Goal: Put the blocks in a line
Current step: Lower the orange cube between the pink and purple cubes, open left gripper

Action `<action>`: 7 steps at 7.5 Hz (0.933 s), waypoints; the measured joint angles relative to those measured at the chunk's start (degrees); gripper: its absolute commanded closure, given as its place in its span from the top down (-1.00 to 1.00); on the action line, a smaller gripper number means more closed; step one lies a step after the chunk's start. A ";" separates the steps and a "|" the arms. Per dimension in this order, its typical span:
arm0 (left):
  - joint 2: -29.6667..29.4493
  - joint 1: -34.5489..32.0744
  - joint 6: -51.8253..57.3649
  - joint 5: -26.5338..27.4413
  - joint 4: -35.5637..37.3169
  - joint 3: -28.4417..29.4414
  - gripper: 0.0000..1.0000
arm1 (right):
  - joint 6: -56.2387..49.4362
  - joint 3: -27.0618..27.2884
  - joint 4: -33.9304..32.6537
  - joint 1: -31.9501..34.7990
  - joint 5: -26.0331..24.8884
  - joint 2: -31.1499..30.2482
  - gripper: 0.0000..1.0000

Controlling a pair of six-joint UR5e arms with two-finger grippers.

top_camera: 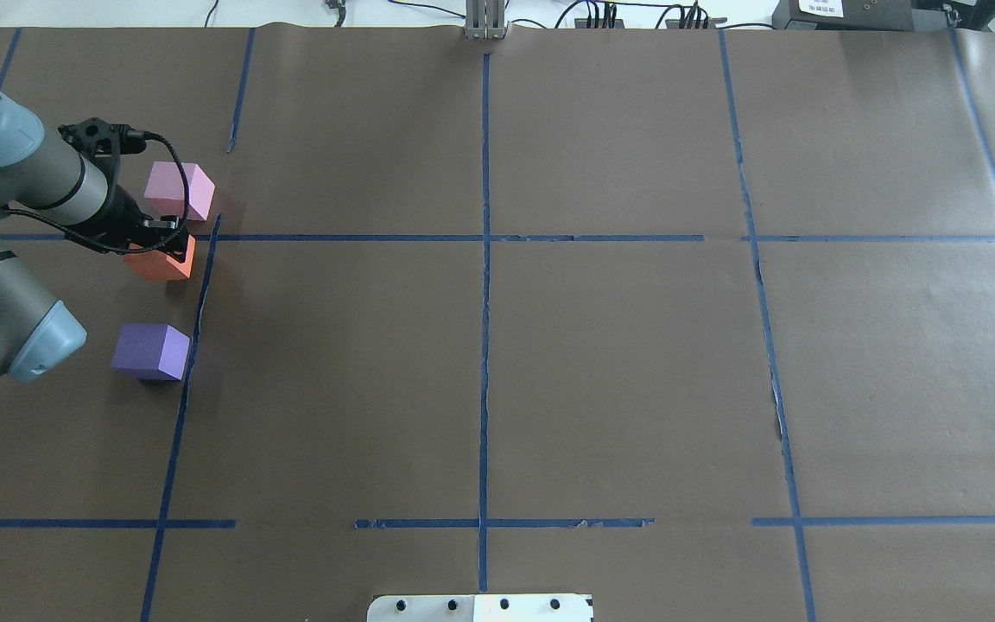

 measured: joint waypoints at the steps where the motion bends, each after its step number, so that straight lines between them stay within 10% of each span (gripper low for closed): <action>1: -0.02 0.13 -0.03 0.00 0.02 0.04 -0.13 | 0.00 0.00 0.01 0.00 -0.01 0.00 1.00; 7: 0.02 0.71 -0.02 -0.02 0.18 0.32 0.31 | 0.00 0.00 -0.01 0.00 -0.02 0.00 1.00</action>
